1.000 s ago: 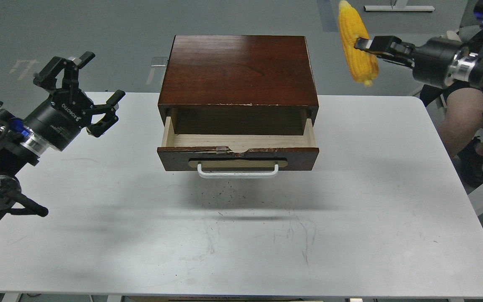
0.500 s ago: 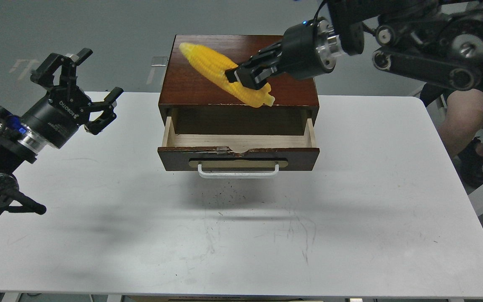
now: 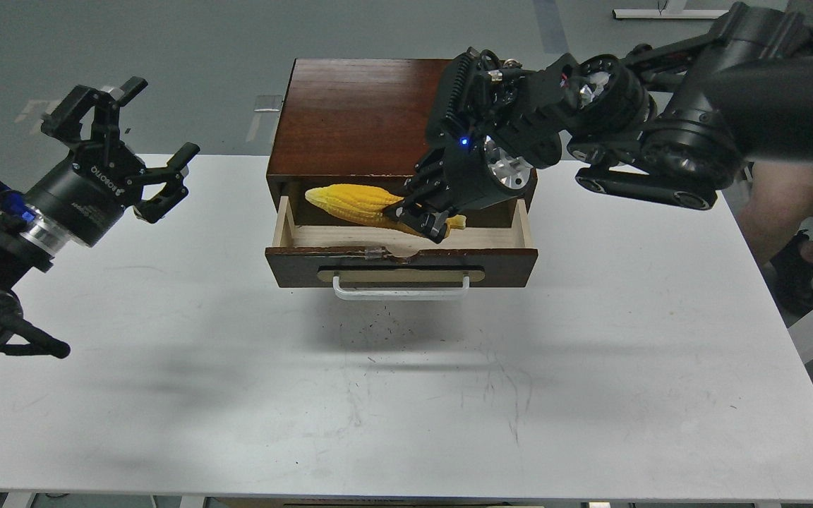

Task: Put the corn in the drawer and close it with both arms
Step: 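Lower the corn into the drawer and open the right gripper, then raise the right gripper out of the drawer and retract it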

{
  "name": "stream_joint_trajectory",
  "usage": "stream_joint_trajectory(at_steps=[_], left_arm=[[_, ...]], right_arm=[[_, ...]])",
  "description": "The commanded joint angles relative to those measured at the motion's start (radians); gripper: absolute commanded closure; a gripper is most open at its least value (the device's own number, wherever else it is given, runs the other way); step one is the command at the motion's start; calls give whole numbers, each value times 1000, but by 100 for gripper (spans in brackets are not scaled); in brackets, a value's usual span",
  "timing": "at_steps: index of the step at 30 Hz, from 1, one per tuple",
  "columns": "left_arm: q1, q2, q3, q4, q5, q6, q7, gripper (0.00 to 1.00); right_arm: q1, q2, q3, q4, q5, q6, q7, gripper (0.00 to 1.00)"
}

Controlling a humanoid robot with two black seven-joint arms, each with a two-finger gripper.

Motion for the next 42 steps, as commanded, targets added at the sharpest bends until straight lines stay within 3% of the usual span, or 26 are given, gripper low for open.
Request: stream_joint_trajectory(at_steps=[1,5,6,9,19,27,33,37,42], left_arm=[[0,6,-3,-3,0,0,0,0],[0,10,-3,-4,0,0,1,0],[0,12,-3,-4,0,0,0,0],[0,13,-3,-6,0,0,0,0],[0,13,-3,-6,0,0,0,0],[1,13,-3,-6,1,0,0,0],[1,10,-2,-6,1,0,0,0],[1,9,0,-6,1,0,1,0],[1,6,1,-6,1,0,0,0]], right_arm=[[-13,4,-3,-8,0,-1,0,77],[-17,6,-3,-10,0,-1,0,59],[-17,4,-3,-10,0,-1,0,48],[-17,4,-3,-10,0,-2,0,32],[-8,-10,14,-7,15,-11,0,7],[13,-109,141,-2,139,-5,0,1],[-22,-241,239,2,467,-4,0,1],[-175,-370,403,-8,711,-5,0,1],[-422,-500,668,-10,771,-10,0,1]])
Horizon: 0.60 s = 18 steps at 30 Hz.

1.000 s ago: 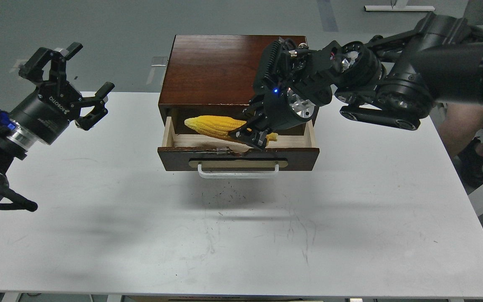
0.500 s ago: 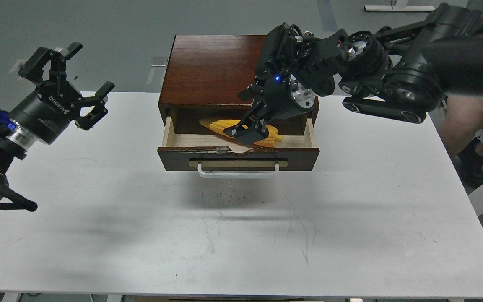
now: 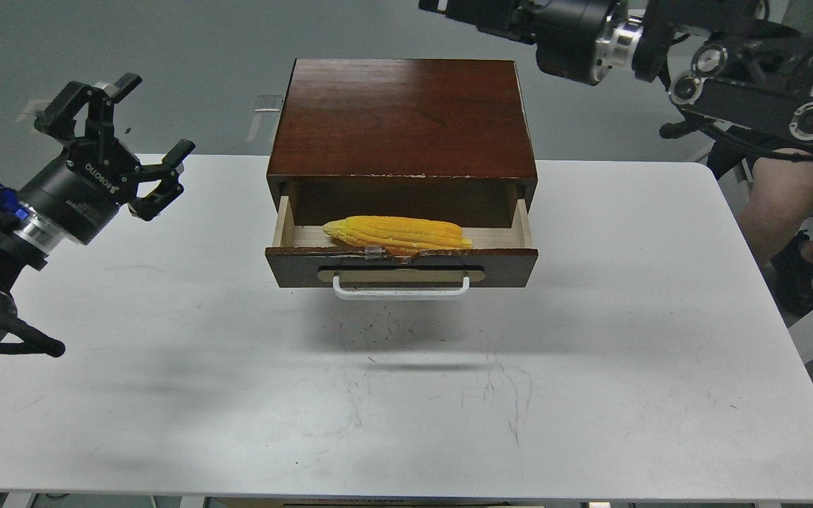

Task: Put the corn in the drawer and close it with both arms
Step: 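Raise the right gripper out of the drawer and retract it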

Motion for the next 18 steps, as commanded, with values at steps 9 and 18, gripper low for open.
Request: stream_joint_trajectory(at_steps=[9,18], left_arm=[[3,-23,3,0,0,0,0,0],[5,-24,14,0,3,0,-43,0]], right_arm=[[-592,-114,547,-6,235,6,0,1],[-774,-102,620,-24,392,78,0,0]])
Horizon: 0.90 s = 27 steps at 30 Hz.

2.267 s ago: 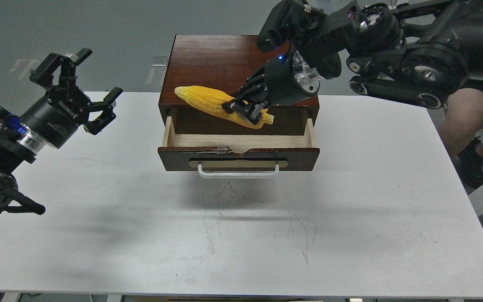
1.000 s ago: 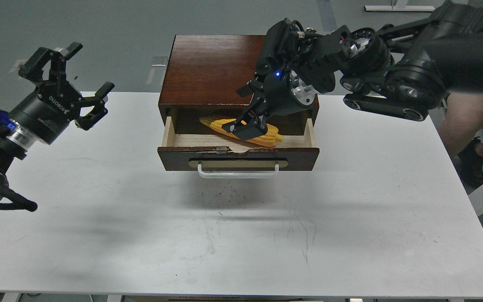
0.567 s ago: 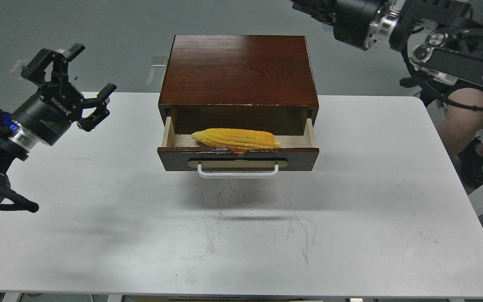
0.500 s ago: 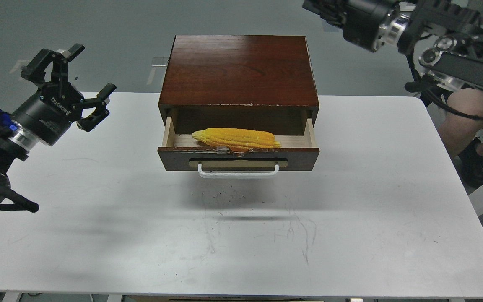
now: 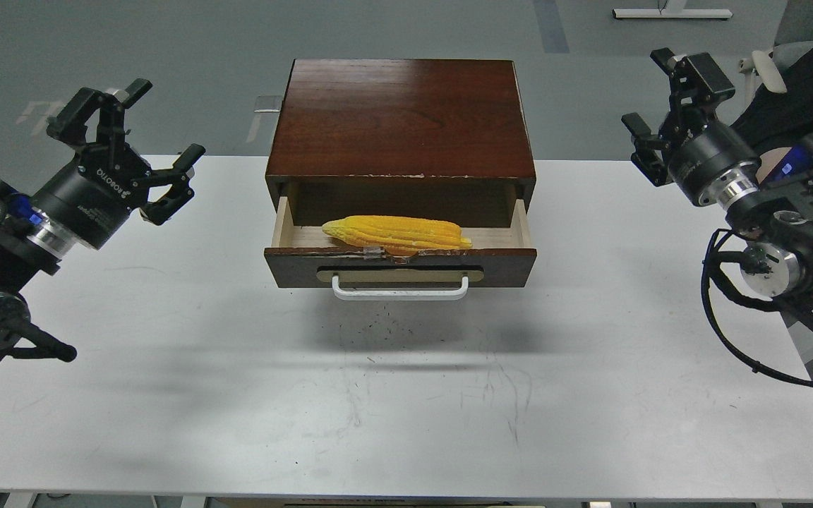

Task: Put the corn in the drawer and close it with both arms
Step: 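Raise the right gripper out of the drawer and retract it, then swing the left gripper in front of the drawer's white handle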

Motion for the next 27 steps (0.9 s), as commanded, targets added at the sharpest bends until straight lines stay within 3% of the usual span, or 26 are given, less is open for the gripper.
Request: stream_joint_trajectory(at_steps=[1,7,11,18,23,27], left_arm=[[0,-1,4,0,2,0,-19,0],[-6,-1,-2,-3,57,0,-39,0],[-92,13,-10,-57,230,0,-39,0],[-210,-10,-10,-297,626,0,-39,0],[-206,-108,1,-464,1043,0,-39,3],[-176,-202,30,-523,1289,0,-39,8]], right_arm=[[-54,3,6,-18,11,52,0,0],[-96,8,4,-29,10,69,0,0],[-97,10,6,-29,10,69,0,0],[-97,22,12,-29,7,68,0,0],[-100,22,12,-29,7,66,0,0],[-103,22,12,-28,7,68,0,0]])
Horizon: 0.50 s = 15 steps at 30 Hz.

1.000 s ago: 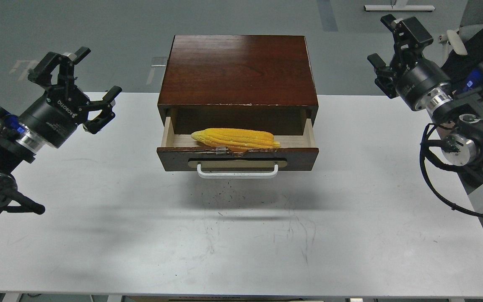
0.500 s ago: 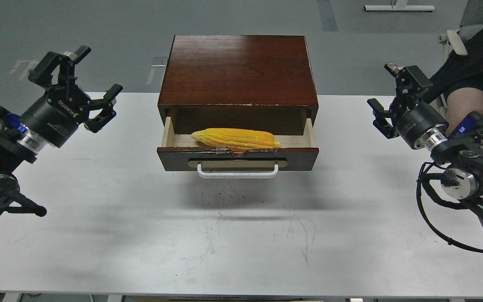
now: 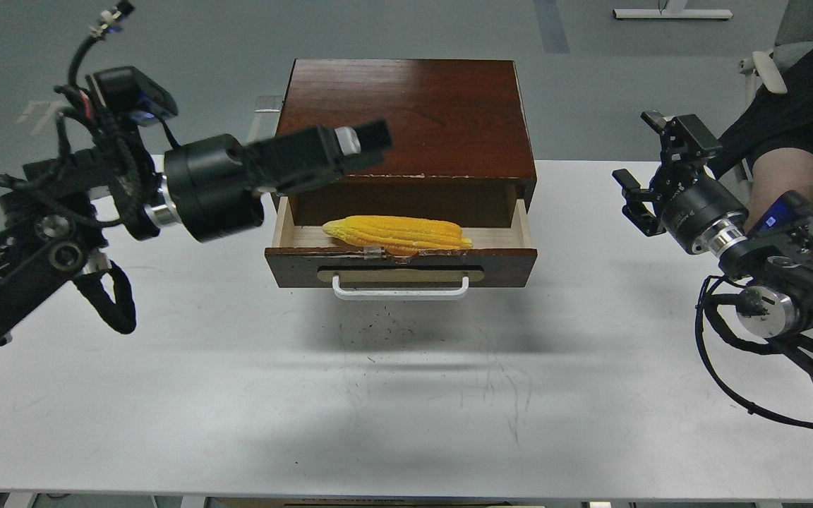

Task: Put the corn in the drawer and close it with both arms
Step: 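Swing the left gripper in front of the drawer's white handle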

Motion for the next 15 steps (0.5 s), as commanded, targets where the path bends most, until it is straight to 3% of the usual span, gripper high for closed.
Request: stream_joint_trajectory(at_steps=[1,3,4,5,8,10,13,15], left_arm=[[26,-84,39,-42,204,1,0,11],[31,-102,77,-41,237,1,0,20],[32,-102,93,-41,240,1,0,28],[38,-102,135,-36,243,1,0,44],[60,-90,218,-9,231,1,0,65],[89,-88,229,10,227,1,0,71],[132,-90,232,54,229,1,0,100],[133,-94,231,95,226,1,0,100]], right_arm=[[-3,0,0,2,0,1,0,0],[-8,0,0,2,0,1,0,0],[-8,0,0,2,0,1,0,0],[-9,-1,0,2,-2,1,0,0],[-11,-3,0,2,-2,1,0,0],[-14,-3,0,2,-3,0,0,0],[-15,-8,0,3,-3,1,0,0],[-15,-8,0,3,-3,1,0,0]])
